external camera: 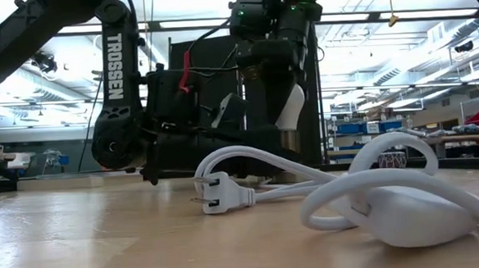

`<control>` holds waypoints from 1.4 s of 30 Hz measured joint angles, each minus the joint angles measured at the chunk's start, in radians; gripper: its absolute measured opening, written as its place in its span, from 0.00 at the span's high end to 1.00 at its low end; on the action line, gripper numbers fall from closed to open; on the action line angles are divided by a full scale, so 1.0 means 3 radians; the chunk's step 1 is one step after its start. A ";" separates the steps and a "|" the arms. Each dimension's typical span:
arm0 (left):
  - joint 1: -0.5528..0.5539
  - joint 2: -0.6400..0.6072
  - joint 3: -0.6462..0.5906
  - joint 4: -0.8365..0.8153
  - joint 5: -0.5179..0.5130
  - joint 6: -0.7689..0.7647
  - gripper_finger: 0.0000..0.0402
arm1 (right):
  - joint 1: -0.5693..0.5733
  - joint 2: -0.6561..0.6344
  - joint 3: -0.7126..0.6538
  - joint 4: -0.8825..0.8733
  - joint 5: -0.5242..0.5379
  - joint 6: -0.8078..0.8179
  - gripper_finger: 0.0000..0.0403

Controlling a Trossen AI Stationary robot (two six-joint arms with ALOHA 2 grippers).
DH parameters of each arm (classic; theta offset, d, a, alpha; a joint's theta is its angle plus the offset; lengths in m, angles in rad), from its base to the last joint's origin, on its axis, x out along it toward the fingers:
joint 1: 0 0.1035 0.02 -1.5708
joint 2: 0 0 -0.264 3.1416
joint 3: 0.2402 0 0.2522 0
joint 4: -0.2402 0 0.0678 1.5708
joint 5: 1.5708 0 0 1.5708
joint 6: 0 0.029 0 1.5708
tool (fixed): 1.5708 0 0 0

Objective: Screw lightbulb
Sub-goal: Insert the lightbulb into the desk lamp

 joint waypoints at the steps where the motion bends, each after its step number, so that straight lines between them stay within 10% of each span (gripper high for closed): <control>1: -0.0013 0.0000 0.0012 -0.0009 -0.0057 0.0000 0.51 | 0.0000 0.0000 0.0000 0.0007 0.0058 0.0074 0.33; 17: -0.0126 0.0005 0.0182 -0.0202 -0.0751 0.0152 0.51 | -0.0019 0.0001 -0.0001 0.0095 0.0493 0.1146 0.33; 42: -0.0151 0.0008 0.0184 -0.0194 -0.0829 0.0176 0.51 | -0.0023 0.0003 0.0000 0.0093 0.0643 0.2407 0.34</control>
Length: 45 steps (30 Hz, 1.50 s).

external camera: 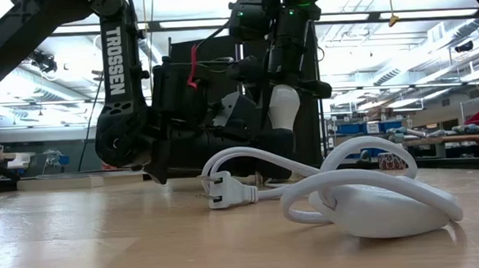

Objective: Screw lightbulb
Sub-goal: Insert the lightbulb into the desk lamp

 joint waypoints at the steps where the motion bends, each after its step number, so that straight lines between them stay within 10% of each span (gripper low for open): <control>1: -0.0001 0.0000 0.0000 0.0000 -0.0001 -0.0004 0.51 | -0.0001 0.0000 0.0002 0.0001 -0.0032 -0.0078 0.33; 24: -0.0013 -0.0009 0.0001 -0.0121 0.0036 -0.0166 0.51 | -0.0089 -0.0036 0.0278 -0.0152 -0.0172 -0.0708 0.16; 36: -0.0021 -0.0010 0.0001 -0.0153 0.0020 -0.0188 0.51 | -0.0398 -0.0627 0.0289 0.0073 -0.0154 -0.1164 0.17; 45: -0.0021 -0.0010 0.0000 -0.0159 0.0110 -0.0182 0.51 | -0.0715 -0.1316 0.0095 -0.0886 -0.0169 -0.2252 0.19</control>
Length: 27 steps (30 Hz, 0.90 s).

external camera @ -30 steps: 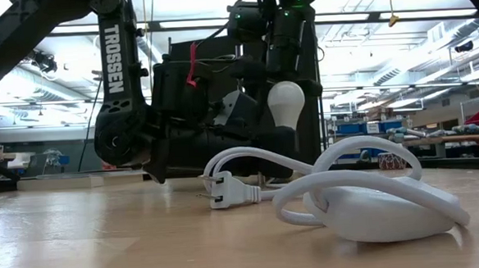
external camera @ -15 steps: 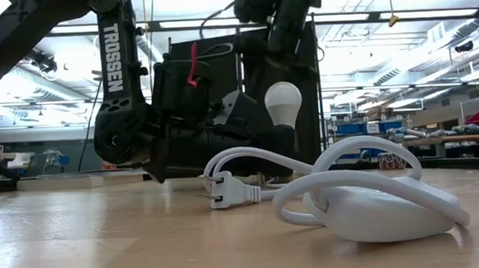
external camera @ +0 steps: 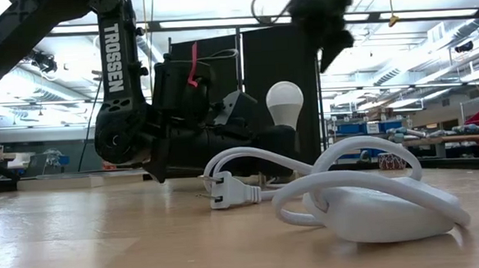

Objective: Screw lightbulb
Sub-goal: Insert the lightbulb into the desk lamp

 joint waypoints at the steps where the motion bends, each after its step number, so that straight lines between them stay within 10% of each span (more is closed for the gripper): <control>1: 0.0000 0.0000 0.0000 0.0000 0.0014 0.0001 0.51 | 0.0007 -0.0084 -0.0106 -0.0001 -0.0060 -0.0097 0.20; 12: -0.0023 0.0001 -0.0001 -0.0004 0.0043 0.0005 0.51 | 0.0138 -0.0678 -0.1632 0.0819 -0.0529 -0.0857 0.23; 27: -0.0022 0.0004 -0.0001 -0.0005 0.0311 0.0003 0.51 | 0.0475 0.0420 -0.0612 0.0102 -0.0399 -0.2330 0.12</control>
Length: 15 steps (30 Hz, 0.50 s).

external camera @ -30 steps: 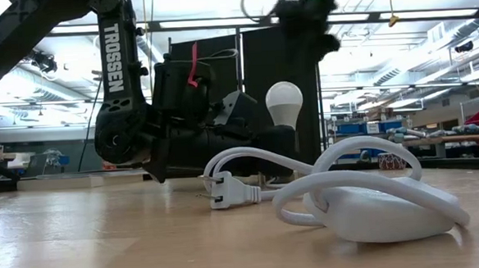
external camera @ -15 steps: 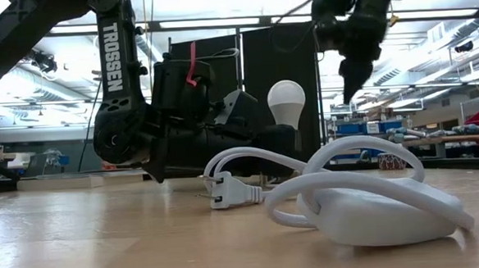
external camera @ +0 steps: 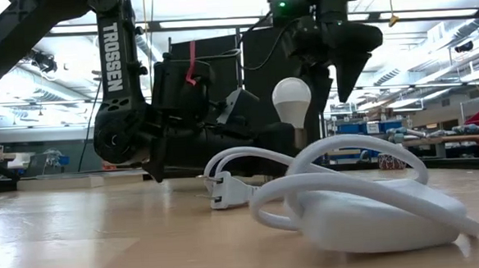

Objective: Screw lightbulb
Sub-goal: Insert the lightbulb into the desk lamp

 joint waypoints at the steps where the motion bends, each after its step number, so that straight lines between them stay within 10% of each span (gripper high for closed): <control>1: -0.0001 0.0000 0.0000 -0.0002 0.0029 0.0001 0.51 | 0.0032 0.0055 0.0049 -0.0035 0.0008 -0.0105 0.11; 15: -0.0001 0.0001 0.0000 -0.0015 0.0599 0.0006 0.51 | 0.0447 0.0166 0.0183 0.0013 0.0359 -0.0984 0.06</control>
